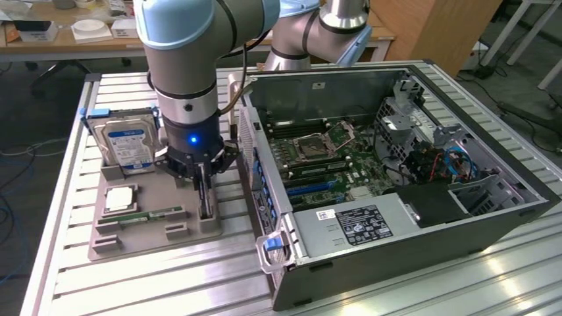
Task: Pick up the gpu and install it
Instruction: 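Pick up the gpu and move the gpu toward the slot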
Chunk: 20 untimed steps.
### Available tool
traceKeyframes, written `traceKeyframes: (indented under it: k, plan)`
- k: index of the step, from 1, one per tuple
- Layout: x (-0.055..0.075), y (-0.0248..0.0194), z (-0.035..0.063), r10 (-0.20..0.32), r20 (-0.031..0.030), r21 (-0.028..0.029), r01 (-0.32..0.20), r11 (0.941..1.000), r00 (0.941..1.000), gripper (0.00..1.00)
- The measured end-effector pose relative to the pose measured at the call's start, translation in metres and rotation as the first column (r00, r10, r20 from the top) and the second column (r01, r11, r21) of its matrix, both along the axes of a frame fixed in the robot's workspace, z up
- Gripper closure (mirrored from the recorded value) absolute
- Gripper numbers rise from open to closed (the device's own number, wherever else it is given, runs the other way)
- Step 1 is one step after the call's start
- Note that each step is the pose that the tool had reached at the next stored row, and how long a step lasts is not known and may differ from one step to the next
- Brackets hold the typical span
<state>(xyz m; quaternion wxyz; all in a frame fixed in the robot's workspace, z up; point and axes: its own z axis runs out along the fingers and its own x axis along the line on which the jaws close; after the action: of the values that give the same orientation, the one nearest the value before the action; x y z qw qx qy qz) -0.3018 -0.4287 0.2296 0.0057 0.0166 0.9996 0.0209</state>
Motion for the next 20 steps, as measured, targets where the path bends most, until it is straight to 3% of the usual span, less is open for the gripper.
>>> traceKeyframes:
  k: [10,18,20]
  plan:
    - [0.000,0.0000,0.0311,0.000,-0.0003,0.0223,0.000,0.9998,1.0000,0.74]
    - [0.000,-0.0001,0.0542,0.000,-0.0006,0.0477,0.000,0.9989,1.0000,0.74]
    - [0.000,-0.0001,0.0586,0.001,-0.0010,0.0561,-0.001,0.9984,1.0000,0.74]
